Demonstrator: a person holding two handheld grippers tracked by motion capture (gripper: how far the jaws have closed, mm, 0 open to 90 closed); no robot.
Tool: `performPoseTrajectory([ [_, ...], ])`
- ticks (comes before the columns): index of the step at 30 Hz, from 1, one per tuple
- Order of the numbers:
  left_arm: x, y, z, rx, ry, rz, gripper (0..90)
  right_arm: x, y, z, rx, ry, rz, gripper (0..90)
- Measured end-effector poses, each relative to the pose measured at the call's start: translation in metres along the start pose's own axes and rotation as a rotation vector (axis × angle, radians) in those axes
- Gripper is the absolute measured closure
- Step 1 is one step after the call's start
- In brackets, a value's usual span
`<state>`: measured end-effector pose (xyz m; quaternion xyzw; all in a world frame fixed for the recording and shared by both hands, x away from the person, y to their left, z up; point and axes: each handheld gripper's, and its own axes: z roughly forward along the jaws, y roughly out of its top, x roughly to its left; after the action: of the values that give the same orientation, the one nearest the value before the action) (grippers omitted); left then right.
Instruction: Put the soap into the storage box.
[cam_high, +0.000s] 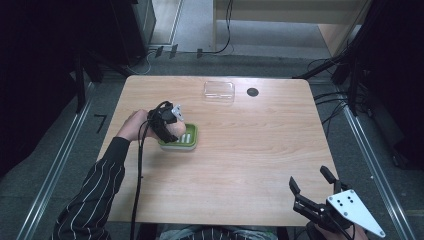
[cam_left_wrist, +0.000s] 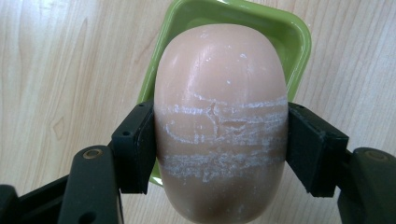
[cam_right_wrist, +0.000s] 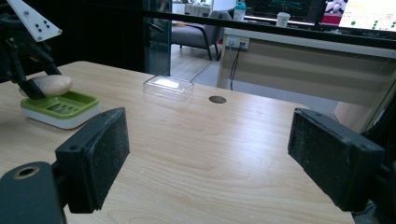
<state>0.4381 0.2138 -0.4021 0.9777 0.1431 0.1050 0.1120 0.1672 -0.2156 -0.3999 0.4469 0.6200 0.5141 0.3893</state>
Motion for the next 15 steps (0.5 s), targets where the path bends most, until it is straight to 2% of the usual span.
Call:
performPoseTrajectory([
  [12, 0.003, 0.003, 0.008, 0.006, -0.003, 0.021, 33.4, -0.001, -0.001, -0.002, 0.0, -0.008, -0.002, 13.2],
  [15, 0.003, 0.004, 0.011, 0.002, -0.002, 0.013, 33.4, -0.001, -0.001, -0.002, 0.001, -0.009, -0.002, 13.2],
])
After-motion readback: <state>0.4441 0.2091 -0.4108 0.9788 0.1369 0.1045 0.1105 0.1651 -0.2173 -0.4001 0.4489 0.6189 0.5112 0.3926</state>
